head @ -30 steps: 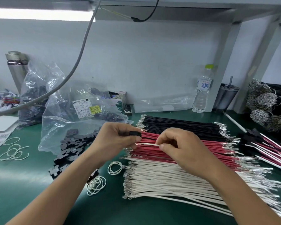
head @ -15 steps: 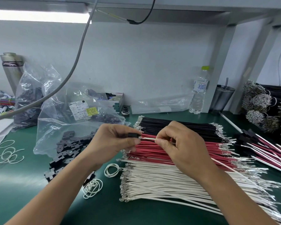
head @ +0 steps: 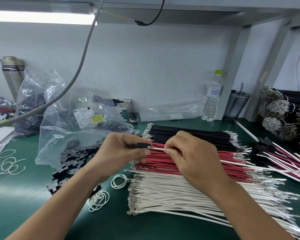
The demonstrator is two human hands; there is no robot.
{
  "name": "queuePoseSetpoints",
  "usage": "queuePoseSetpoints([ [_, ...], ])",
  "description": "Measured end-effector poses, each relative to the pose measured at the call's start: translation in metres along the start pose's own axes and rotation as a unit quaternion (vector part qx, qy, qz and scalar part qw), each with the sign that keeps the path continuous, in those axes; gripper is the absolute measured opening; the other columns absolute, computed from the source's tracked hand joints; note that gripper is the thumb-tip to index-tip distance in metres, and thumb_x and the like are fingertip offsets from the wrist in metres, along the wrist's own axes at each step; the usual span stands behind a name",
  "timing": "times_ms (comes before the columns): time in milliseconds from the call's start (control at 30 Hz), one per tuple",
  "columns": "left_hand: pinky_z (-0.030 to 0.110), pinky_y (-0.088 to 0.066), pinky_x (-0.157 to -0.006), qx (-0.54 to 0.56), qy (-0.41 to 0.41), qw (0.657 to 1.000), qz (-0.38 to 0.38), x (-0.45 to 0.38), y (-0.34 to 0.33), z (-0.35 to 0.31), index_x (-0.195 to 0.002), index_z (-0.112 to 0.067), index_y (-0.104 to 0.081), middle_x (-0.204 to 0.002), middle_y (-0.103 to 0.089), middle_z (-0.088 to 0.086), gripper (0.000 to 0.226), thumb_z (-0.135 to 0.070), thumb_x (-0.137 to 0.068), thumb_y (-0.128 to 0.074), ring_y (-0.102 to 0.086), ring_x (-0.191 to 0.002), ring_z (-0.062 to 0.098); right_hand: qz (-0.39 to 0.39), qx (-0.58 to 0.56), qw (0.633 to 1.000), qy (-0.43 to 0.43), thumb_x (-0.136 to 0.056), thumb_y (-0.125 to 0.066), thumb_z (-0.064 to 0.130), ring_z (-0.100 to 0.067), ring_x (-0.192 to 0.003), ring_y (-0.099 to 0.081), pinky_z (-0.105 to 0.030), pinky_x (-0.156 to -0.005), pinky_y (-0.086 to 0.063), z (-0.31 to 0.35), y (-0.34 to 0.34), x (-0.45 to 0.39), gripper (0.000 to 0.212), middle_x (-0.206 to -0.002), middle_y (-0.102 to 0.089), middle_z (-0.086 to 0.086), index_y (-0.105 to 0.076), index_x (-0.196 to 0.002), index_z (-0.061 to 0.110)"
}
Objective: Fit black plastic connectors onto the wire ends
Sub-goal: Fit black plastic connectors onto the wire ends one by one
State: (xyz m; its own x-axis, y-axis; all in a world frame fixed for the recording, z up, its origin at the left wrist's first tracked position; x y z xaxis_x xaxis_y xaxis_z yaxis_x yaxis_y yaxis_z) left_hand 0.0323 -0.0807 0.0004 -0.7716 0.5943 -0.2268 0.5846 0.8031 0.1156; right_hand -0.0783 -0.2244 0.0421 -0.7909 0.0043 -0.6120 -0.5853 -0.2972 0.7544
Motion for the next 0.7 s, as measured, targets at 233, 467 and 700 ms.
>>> queuePoseSetpoints([
  [233,0.026,-0.061,-0.07,-0.008,0.002,0.999,0.032,0.0,-0.007,0.001,-0.101,-0.015,-0.083,-0.091,-0.08,0.015,0.028,-0.023,-0.074,-0.084,-0.076,-0.072,0.023,-0.006,0.005,0.998,-0.06,-0.095,-0.06,0.038,0.0,-0.072,-0.053,-0.015,-0.06,-0.033,-0.01,-0.002,-0.001,0.01,-0.081,-0.056,0.02,-0.059,-0.085,0.037],
  [467,0.03,-0.06,-0.072,-0.055,0.002,0.996,0.063,0.002,-0.007,0.003,-0.098,-0.022,-0.084,-0.086,-0.079,0.014,0.021,-0.029,-0.078,-0.084,-0.074,-0.071,0.023,0.062,-0.149,0.982,-0.094,-0.094,-0.067,0.028,-0.003,-0.082,-0.058,-0.024,-0.07,-0.045,-0.018,-0.02,-0.002,0.011,-0.082,-0.063,0.016,-0.065,-0.082,0.03],
  [700,0.024,-0.059,-0.066,-0.097,-0.002,0.994,0.056,0.001,-0.011,0.003,-0.093,-0.029,-0.084,-0.081,-0.08,0.006,0.015,-0.03,-0.078,-0.081,-0.073,-0.065,0.017,-0.023,0.073,0.995,0.058,-0.096,-0.064,0.026,-0.006,-0.067,-0.049,-0.021,-0.053,-0.039,0.019,-0.005,0.001,0.011,-0.084,-0.052,0.013,-0.06,-0.087,0.025],
])
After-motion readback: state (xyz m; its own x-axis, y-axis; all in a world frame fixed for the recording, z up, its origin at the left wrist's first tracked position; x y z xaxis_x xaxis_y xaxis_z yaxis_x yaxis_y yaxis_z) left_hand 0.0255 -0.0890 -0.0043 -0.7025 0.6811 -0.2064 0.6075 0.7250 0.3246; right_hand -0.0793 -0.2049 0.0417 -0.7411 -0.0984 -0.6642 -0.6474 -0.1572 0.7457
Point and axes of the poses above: each hand's wrist, its own x-axis away from the middle knuckle, its own y-axis out of the back of the hand, z = x × y, the point moved 9 cm from there along -x, towards the middle knuckle
